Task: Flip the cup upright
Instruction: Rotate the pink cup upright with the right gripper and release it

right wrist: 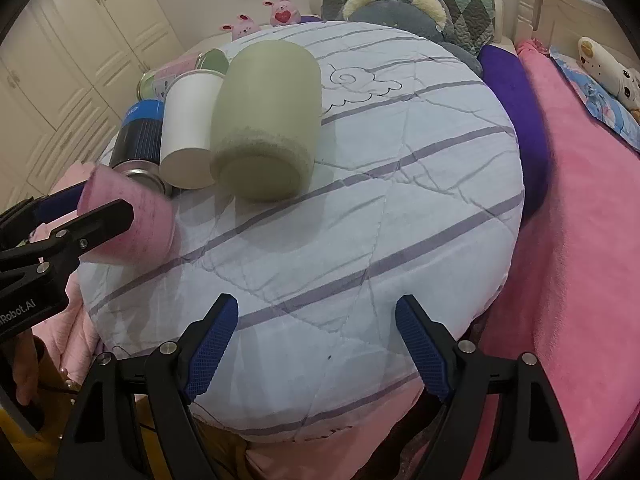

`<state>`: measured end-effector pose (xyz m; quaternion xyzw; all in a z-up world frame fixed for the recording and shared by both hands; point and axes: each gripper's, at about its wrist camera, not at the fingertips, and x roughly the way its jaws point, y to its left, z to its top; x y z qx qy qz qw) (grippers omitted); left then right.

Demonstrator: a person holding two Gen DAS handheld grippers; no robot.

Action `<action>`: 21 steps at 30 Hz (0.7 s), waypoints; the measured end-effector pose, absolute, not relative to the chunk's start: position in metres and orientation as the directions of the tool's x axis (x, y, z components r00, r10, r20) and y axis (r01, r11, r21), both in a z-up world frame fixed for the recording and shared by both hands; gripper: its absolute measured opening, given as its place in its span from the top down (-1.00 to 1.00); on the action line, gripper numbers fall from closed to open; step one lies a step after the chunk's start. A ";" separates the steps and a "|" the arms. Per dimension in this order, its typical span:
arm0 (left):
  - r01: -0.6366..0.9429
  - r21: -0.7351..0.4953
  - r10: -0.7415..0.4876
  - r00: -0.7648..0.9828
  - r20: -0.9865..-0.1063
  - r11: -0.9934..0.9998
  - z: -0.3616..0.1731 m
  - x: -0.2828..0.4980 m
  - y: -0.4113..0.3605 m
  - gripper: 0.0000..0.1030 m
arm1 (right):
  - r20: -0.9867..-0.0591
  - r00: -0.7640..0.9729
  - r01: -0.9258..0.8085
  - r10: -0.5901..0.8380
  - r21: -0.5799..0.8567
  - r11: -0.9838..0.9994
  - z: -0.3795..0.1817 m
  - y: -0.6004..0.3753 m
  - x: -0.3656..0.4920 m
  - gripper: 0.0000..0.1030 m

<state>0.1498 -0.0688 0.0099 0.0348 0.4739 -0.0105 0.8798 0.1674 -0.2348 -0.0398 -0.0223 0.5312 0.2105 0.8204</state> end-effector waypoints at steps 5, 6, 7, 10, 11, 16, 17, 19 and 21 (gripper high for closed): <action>0.060 0.129 0.075 0.553 -0.830 0.990 0.002 0.150 -0.078 -0.80 | -0.887 0.344 -0.372 0.308 0.173 0.912 -0.041 -0.232 0.166 -0.60; 0.066 0.129 0.072 0.551 -0.832 0.989 0.002 0.150 -0.079 -0.80 | -0.887 0.345 -0.373 0.307 0.171 0.912 -0.041 -0.232 0.165 -0.60; 0.069 0.127 0.069 0.549 -0.833 0.989 0.002 0.151 -0.079 -0.80 | -0.888 0.344 -0.375 0.306 0.168 0.912 -0.041 -0.231 0.164 -0.60; 0.061 0.134 0.079 0.547 -0.833 0.989 0.002 0.152 -0.079 -0.80 | -0.890 0.343 -0.376 0.301 0.163 0.912 -0.041 -0.231 0.162 -0.60; 0.060 0.135 0.080 0.548 -0.833 0.989 0.002 0.153 -0.079 -0.80 | -0.891 0.343 -0.376 0.299 0.161 0.913 -0.041 -0.231 0.162 -0.60; 0.055 0.123 0.073 0.550 -0.832 0.991 0.004 0.151 -0.077 -0.80 | -0.891 0.343 -0.373 0.296 0.160 0.914 -0.039 -0.231 0.162 -0.60; 0.054 0.122 0.073 0.550 -0.832 0.991 0.004 0.151 -0.077 -0.80 | -0.890 0.345 -0.371 0.297 0.161 0.914 -0.039 -0.232 0.162 -0.60; 0.053 0.118 0.070 0.550 -0.832 0.992 0.004 0.150 -0.076 -0.80 | -0.889 0.349 -0.370 0.297 0.160 0.915 -0.037 -0.231 0.161 -0.60; 0.052 0.114 0.067 0.550 -0.833 0.992 0.005 0.149 -0.076 -0.80 | -0.888 0.352 -0.369 0.296 0.159 0.916 -0.036 -0.232 0.160 -0.60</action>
